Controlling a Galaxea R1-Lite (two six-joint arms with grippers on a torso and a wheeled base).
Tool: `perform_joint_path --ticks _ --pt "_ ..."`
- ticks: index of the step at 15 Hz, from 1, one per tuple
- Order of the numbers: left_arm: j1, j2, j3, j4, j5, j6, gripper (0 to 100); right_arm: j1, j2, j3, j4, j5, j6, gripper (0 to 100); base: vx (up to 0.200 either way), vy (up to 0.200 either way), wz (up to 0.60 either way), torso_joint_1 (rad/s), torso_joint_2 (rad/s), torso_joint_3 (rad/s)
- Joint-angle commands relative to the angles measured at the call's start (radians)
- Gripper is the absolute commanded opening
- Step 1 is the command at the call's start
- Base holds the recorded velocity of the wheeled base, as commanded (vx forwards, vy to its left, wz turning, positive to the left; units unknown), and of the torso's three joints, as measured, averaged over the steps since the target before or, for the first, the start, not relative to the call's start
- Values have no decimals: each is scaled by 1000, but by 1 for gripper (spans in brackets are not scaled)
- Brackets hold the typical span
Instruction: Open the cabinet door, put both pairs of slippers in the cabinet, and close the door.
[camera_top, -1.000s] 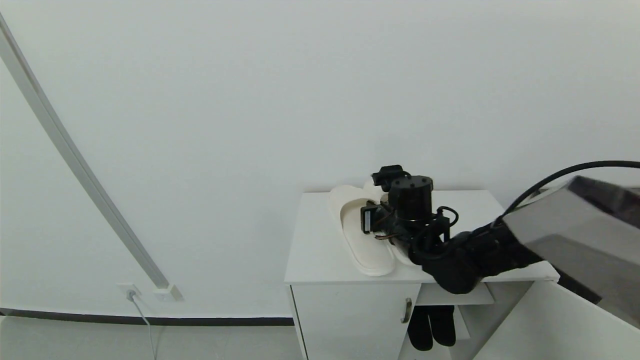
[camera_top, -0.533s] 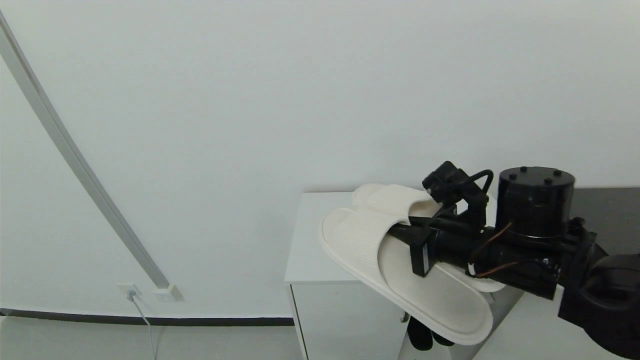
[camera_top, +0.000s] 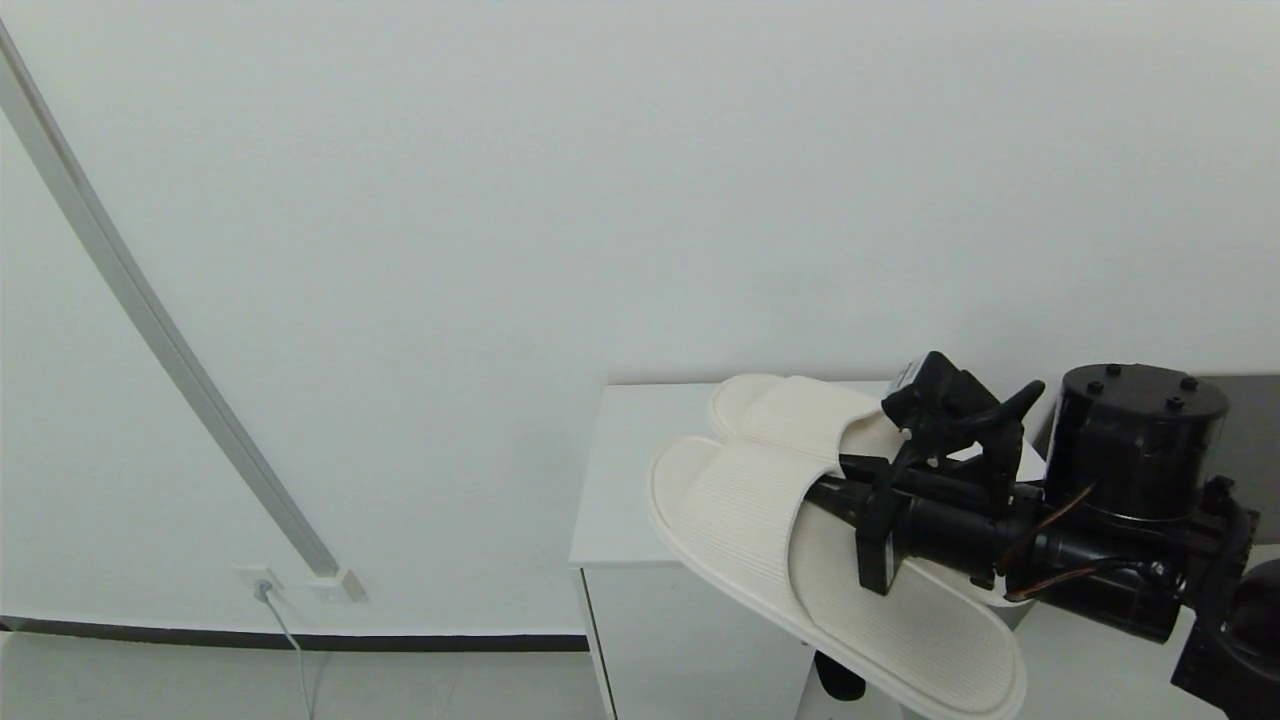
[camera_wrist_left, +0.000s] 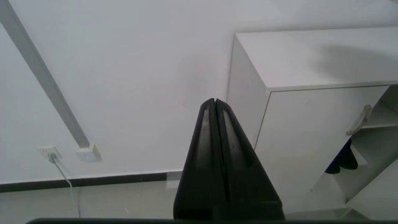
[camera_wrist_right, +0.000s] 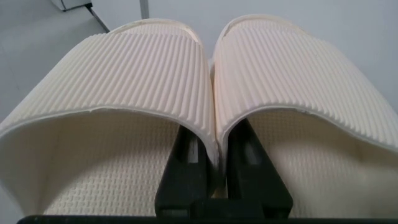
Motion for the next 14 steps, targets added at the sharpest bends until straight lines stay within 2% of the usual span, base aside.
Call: perform_joint_path --ticks 1,3,9,14 --pt "0 1 0 -1 0 1 0 -4 8 1 0 2 2 0 0 0 0 0 0 0" --pt "0 1 0 0 0 1 0 -11 22 2 -3 1 3 0 0 0 0 0 0 0" --pt "0 1 0 0 0 1 0 -22 48 -2 -12 -2 0 0 -200 0 0 9 4 2" --pt "0 1 0 0 0 -1 0 -22 57 4 -12 -4 0 0 0 0 0 0 0 0"
